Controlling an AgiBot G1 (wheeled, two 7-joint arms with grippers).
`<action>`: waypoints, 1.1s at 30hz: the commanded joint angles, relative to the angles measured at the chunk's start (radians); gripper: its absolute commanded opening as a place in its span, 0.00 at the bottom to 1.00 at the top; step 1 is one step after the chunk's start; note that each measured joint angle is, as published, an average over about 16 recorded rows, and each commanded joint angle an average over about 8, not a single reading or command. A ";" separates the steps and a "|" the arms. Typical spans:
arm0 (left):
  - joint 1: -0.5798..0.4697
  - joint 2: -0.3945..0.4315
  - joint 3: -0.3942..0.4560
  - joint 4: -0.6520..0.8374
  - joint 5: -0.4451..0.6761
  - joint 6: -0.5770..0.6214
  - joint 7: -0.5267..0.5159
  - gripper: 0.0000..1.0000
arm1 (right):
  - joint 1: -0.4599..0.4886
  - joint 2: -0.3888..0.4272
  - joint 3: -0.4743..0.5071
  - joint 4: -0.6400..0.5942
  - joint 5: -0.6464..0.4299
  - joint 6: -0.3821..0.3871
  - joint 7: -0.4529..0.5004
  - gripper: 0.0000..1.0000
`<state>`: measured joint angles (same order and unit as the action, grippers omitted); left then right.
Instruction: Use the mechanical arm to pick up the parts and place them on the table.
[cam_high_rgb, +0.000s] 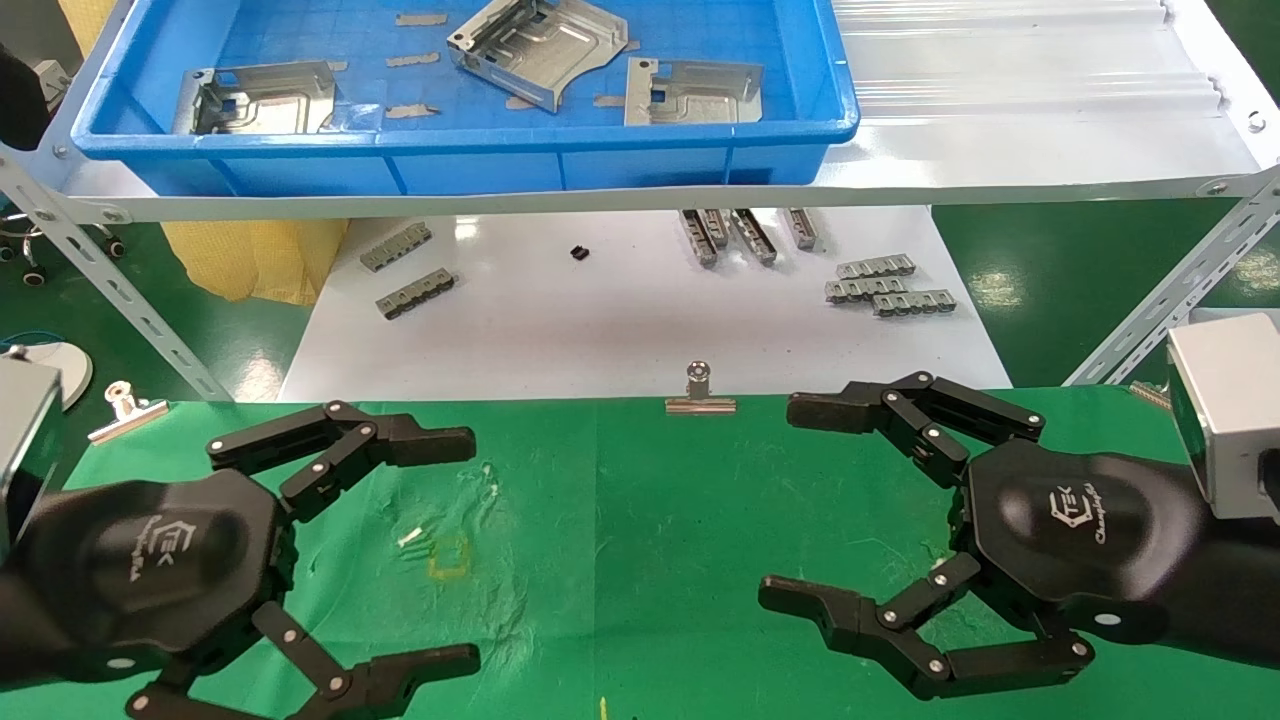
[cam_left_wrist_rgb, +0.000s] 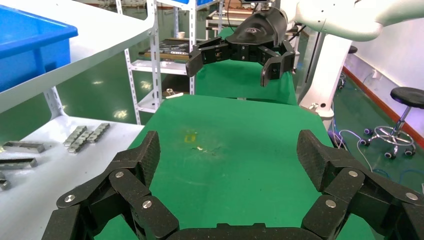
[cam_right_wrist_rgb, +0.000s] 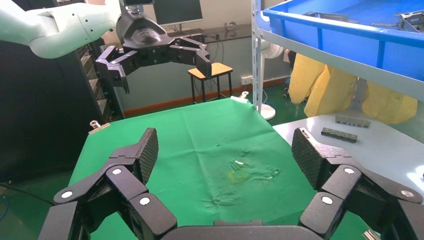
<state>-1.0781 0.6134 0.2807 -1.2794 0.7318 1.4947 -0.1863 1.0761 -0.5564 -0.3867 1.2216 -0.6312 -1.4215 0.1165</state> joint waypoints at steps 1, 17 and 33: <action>0.000 0.000 0.000 0.000 0.000 0.000 0.000 1.00 | 0.000 0.000 0.000 0.000 0.000 0.000 0.000 0.00; 0.000 0.000 0.000 0.000 0.000 0.000 0.000 1.00 | 0.000 0.000 0.000 0.000 0.000 0.000 0.000 0.00; 0.000 0.000 0.000 0.000 0.000 0.000 0.000 1.00 | 0.000 0.000 0.000 0.000 0.000 0.000 0.000 0.00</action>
<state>-1.0781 0.6134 0.2806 -1.2794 0.7318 1.4947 -0.1863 1.0761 -0.5564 -0.3867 1.2216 -0.6312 -1.4215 0.1165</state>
